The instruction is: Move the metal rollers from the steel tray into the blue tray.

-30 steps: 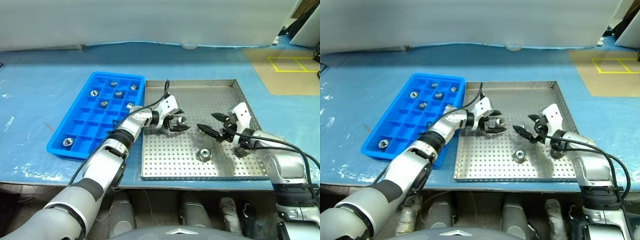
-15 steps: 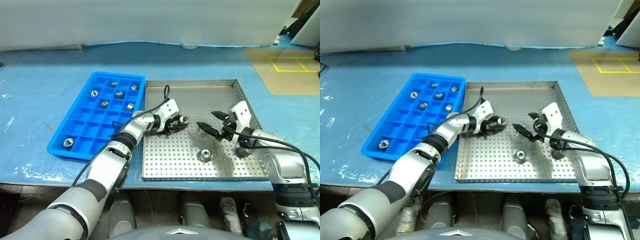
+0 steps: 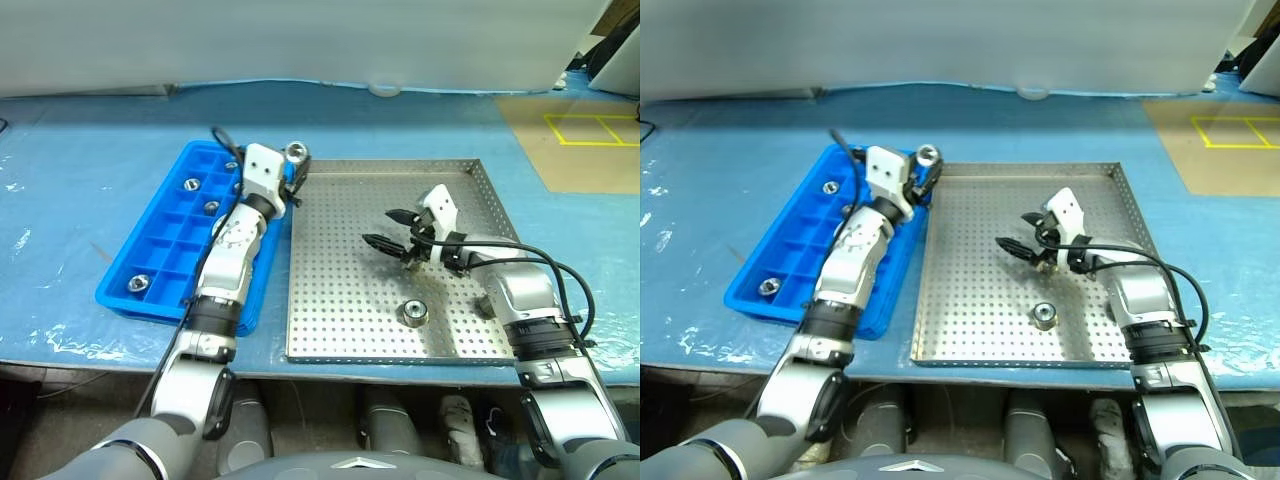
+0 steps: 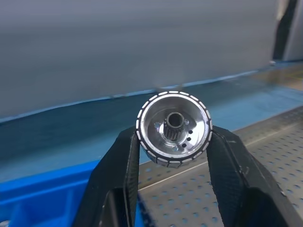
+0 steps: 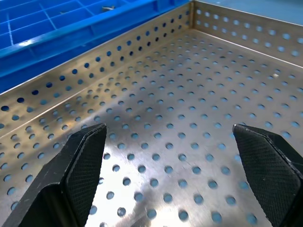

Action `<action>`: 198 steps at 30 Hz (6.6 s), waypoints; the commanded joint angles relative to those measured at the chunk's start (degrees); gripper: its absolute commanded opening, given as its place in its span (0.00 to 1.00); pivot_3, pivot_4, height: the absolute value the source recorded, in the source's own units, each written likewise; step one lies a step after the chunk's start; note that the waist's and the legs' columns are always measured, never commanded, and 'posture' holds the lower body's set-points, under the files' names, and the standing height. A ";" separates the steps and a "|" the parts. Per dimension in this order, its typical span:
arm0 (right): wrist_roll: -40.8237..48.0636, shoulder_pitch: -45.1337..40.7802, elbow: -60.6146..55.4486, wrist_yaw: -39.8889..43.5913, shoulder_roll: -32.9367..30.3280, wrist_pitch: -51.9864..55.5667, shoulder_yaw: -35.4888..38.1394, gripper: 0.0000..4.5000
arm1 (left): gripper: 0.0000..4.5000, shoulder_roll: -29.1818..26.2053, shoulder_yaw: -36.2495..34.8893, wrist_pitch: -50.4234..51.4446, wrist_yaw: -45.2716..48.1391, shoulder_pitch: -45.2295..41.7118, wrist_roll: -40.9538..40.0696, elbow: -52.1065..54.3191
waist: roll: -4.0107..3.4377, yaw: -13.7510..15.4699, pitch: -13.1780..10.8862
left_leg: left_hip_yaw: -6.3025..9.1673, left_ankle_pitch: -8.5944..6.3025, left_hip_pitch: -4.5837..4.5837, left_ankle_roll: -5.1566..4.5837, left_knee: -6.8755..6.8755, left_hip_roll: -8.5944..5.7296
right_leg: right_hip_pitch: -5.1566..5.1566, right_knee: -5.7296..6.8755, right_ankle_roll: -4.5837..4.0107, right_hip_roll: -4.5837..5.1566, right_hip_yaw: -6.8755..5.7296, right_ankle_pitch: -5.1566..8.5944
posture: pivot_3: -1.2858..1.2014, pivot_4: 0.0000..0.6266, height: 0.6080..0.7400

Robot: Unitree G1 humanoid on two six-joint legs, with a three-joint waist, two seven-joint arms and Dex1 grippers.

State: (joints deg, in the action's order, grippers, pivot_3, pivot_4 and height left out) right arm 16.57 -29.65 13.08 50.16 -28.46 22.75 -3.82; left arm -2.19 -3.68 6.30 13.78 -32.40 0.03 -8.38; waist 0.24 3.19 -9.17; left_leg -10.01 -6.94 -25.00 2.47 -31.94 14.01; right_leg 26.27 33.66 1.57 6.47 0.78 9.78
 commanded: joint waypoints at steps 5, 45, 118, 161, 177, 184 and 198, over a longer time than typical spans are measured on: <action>-2.77 -5.48 8.01 4.47 2.66 -5.41 -2.98 1.00 | 0.37 -2.57 -5.61 8.24 -12.04 8.72 3.14 14.21 | 0.01 1.51 0.00 | 0.06 0.01 -0.05 0.04 -0.07 0.05 | -0.01 0.04 0.00 0.00 -0.11 0.00 | 0.58 0.24 1.00; 5.10 8.00 -12.53 3.10 -7.65 7.08 12.83 1.00 | 0.95 -6.71 16.24 3.74 41.69 -11.03 -13.54 -17.74 | -0.05 2.95 0.03 | 0.38 0.11 -0.03 0.20 -0.16 -0.01 | -0.18 0.13 0.01 0.05 -0.31 -0.03 | 0.45 0.24 1.00; 6.74 21.26 -24.97 -12.20 -10.46 8.79 19.88 1.00 | 0.58 13.80 17.43 -9.27 35.82 -28.83 2.42 -54.86 | -0.08 -3.81 0.05 | -0.15 -0.22 -0.06 -0.34 -0.29 -0.34 | -0.06 -0.28 0.23 0.26 0.33 -0.08 | 0.36 0.24 1.00; 15.06 21.94 -30.82 -15.29 -9.94 11.78 27.53 1.00 | 0.58 19.03 14.85 -18.46 31.30 -32.49 2.31 -61.29 | -0.08 -3.96 0.04 | -0.17 -0.25 -0.08 -0.40 -0.30 -0.41 | -0.06 -0.36 0.24 0.34 0.33 -0.08 | 0.34 0.24 1.00; 12.68 13.82 -20.80 -11.53 -10.06 8.15 21.41 1.00 | 0.58 12.54 9.37 -2.76 30.12 -32.46 -6.62 -38.27 | -0.08 -3.49 0.04 | -0.19 -0.27 -0.10 -0.44 -0.30 -0.50 | -0.07 -0.35 0.21 0.50 0.26 -0.09 | 0.39 0.24 1.00; 12.73 14.99 -21.66 -11.53 -10.34 8.03 22.01 1.00 | 0.58 15.04 8.58 -7.83 26.90 -37.32 -6.40 -44.88 | -0.08 -3.37 0.04 | -0.19 -0.29 -0.13 -0.47 -0.29 -0.55 | -0.07 -0.36 0.22 0.54 0.24 -0.09 | 0.38 0.24 1.00; 14.29 20.42 -27.75 -13.99 -11.17 9.38 26.65 1.00 | 0.58 15.79 14.96 -16.17 27.56 -30.76 0.63 -57.37 | -0.08 -3.75 0.05 | -0.22 -0.32 -0.14 -0.53 -0.34 -0.60 | -0.08 -0.37 0.25 0.62 0.26 -0.08 | 0.33 0.24 1.00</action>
State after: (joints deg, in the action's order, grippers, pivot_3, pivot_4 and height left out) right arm 29.55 -9.88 -10.76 36.71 -38.52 31.98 19.82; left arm 9.01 10.69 -7.21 41.92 -64.50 -0.33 -65.80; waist 0.16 -0.56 -9.12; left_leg -10.23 -7.27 -25.14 1.93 -32.27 13.40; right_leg 26.18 33.28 1.82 7.10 1.04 9.70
